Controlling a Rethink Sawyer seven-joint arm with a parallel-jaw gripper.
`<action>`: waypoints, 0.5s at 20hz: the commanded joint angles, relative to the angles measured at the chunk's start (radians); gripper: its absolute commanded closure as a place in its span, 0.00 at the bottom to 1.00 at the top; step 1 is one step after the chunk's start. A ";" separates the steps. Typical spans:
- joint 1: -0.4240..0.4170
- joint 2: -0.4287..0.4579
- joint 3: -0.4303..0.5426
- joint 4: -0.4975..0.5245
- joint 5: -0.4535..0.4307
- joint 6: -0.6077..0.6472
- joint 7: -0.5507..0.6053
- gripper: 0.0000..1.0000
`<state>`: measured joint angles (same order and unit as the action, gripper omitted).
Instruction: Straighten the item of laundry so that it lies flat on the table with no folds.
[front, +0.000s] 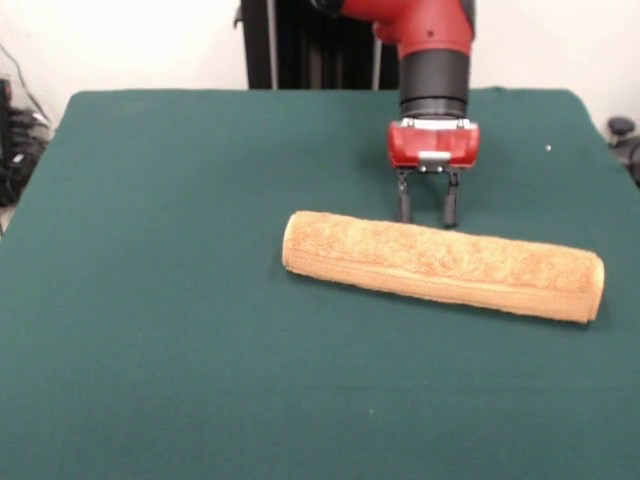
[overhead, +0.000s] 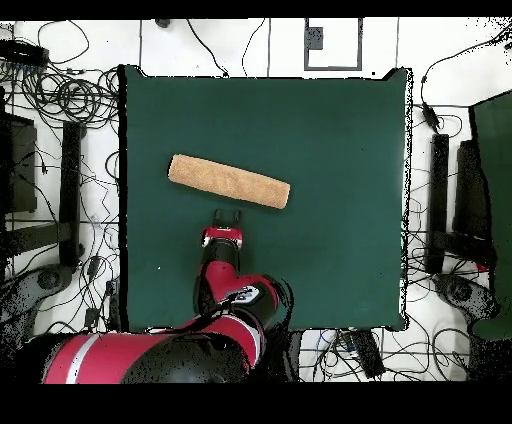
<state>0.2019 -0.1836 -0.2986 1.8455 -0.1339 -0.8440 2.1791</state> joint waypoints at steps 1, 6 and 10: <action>0.023 0.081 0.137 -0.127 0.052 -0.011 0.112 0.00; 0.053 0.083 0.121 -0.097 0.128 -0.057 0.118 0.00; 0.064 0.082 0.117 -0.091 0.149 -0.062 0.117 0.00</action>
<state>0.2219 -0.1552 -0.3085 1.8451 -0.0835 -0.9016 2.1789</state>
